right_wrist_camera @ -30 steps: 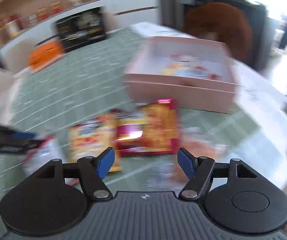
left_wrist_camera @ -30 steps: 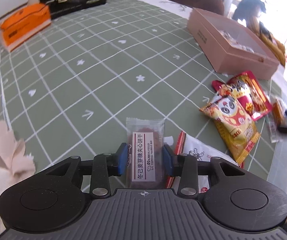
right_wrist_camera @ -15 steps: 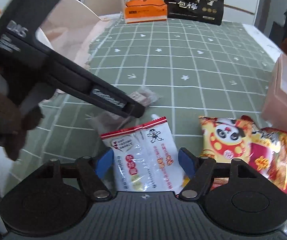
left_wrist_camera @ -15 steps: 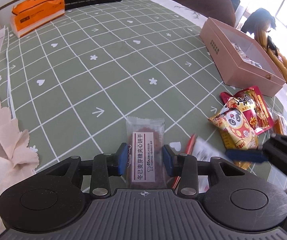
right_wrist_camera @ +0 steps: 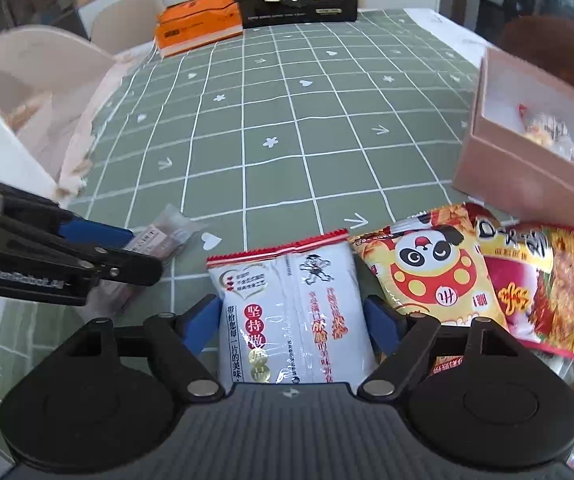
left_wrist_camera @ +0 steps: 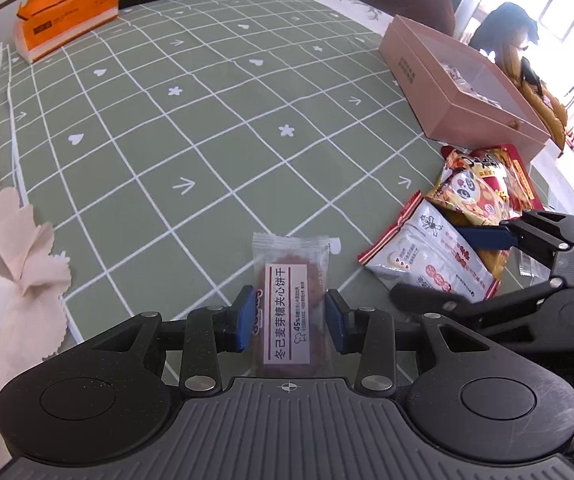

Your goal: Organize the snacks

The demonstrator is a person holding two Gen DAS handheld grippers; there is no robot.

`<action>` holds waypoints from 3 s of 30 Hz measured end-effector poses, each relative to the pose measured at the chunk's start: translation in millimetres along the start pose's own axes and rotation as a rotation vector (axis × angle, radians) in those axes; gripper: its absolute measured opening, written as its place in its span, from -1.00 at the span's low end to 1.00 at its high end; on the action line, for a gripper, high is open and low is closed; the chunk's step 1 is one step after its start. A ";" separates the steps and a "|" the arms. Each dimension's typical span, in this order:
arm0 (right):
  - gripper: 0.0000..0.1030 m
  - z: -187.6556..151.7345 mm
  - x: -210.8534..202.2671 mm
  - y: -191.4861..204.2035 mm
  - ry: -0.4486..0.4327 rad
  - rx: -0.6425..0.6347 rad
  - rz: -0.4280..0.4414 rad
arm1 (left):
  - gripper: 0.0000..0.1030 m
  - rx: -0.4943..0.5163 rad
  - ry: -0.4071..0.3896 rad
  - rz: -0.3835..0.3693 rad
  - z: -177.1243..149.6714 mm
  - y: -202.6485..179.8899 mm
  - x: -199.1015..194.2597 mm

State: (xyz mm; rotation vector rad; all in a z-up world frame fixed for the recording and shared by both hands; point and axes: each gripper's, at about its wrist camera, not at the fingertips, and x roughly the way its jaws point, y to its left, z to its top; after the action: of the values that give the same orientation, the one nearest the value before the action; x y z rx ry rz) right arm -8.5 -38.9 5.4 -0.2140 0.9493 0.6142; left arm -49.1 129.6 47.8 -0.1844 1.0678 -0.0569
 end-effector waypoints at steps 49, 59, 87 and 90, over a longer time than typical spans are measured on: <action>0.49 18.5 -116.1 -183.0 -0.172 0.442 -0.393 | -0.17 -0.025 -0.277 -0.368 127.4 -102.8 44.7; 0.49 154.1 -18.4 -230.2 -0.110 0.440 -0.285 | -0.17 -0.132 -0.094 -0.264 46.7 -43.9 45.6; -0.33 -15.1 -39.7 -107.7 -0.086 0.265 -0.154 | -0.18 -0.164 -0.107 -0.221 35.7 -73.5 18.7; -0.33 -25.0 -37.0 -88.4 -0.070 0.274 -0.018 | -0.18 -0.145 -0.100 -0.180 36.9 -73.1 19.7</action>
State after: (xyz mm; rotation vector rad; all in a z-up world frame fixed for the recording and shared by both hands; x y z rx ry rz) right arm 9.4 -136.0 13.0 0.0434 0.9514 0.4660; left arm -4.2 59.6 61.1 -0.4103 0.9538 -0.1313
